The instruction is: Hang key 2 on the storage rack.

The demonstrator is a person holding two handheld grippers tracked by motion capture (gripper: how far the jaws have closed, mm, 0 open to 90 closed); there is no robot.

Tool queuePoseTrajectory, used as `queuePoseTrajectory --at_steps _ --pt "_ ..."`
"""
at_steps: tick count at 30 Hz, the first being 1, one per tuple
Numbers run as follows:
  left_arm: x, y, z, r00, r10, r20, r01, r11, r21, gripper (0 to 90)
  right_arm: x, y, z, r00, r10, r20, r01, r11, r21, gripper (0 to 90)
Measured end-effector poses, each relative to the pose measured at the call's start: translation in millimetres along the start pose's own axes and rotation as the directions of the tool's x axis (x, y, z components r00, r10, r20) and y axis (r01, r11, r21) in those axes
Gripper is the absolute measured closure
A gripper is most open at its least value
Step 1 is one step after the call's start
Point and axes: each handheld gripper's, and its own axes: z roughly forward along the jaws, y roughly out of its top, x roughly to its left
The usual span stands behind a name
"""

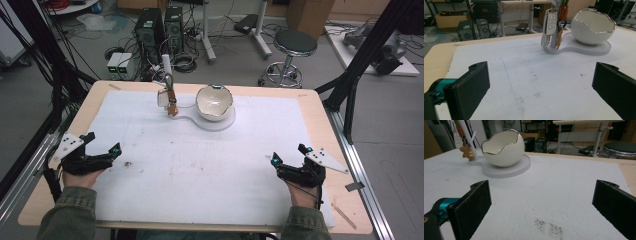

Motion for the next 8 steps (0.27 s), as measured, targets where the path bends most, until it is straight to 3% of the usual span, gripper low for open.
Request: queuePoseTrajectory --at_steps 8 --pt "-0.5 -0.5 -0.6 1.0 -0.001 -0.003 0.001 0.9999 -0.012 1.7 -0.7 -0.1 -0.1 1.0 0.002 -0.002 -0.002 1.0 0.001 0.9"
